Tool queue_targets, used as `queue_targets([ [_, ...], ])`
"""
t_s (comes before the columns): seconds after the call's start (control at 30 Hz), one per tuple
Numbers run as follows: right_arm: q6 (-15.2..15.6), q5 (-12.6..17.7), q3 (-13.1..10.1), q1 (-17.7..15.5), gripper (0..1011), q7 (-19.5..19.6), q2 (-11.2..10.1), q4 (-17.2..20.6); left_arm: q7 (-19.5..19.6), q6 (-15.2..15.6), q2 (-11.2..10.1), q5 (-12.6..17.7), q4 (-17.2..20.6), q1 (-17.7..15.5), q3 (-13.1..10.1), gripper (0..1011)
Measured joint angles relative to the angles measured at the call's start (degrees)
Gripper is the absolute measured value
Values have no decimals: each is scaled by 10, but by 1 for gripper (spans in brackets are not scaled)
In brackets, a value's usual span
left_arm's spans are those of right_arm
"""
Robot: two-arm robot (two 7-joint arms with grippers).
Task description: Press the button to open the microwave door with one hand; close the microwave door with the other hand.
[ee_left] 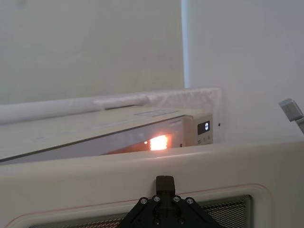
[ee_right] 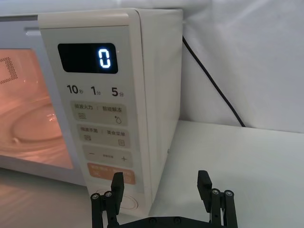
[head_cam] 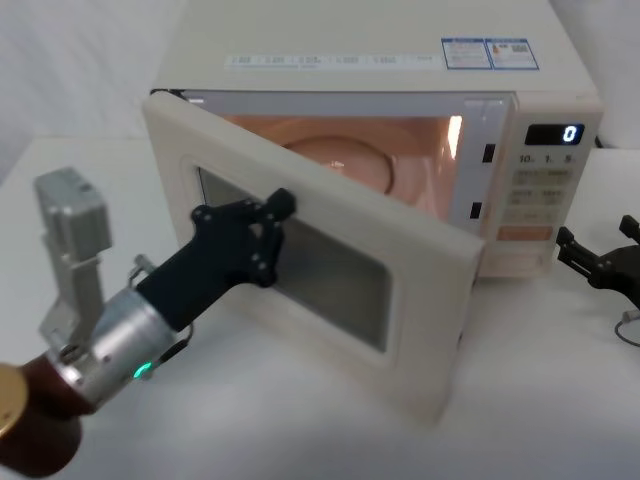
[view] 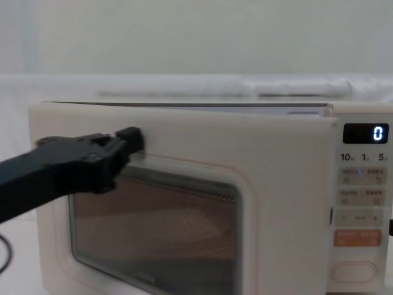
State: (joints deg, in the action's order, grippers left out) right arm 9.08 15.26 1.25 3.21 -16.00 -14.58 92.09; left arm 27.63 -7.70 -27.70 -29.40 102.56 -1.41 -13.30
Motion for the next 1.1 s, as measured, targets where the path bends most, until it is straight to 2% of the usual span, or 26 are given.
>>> queue_targets([
  [0.3,0,0,0,0,1003,0,0,0,8,1,26,16,-43,-62,-46,0],
  [0.73,0,0,0,0,1002,0,0,0,43,10,52,10,-112,-139,-100,0],
  [1.1,0,0,0,0,1002,0,0,0,51,5,80,17,-160,-192,-132,0],
])
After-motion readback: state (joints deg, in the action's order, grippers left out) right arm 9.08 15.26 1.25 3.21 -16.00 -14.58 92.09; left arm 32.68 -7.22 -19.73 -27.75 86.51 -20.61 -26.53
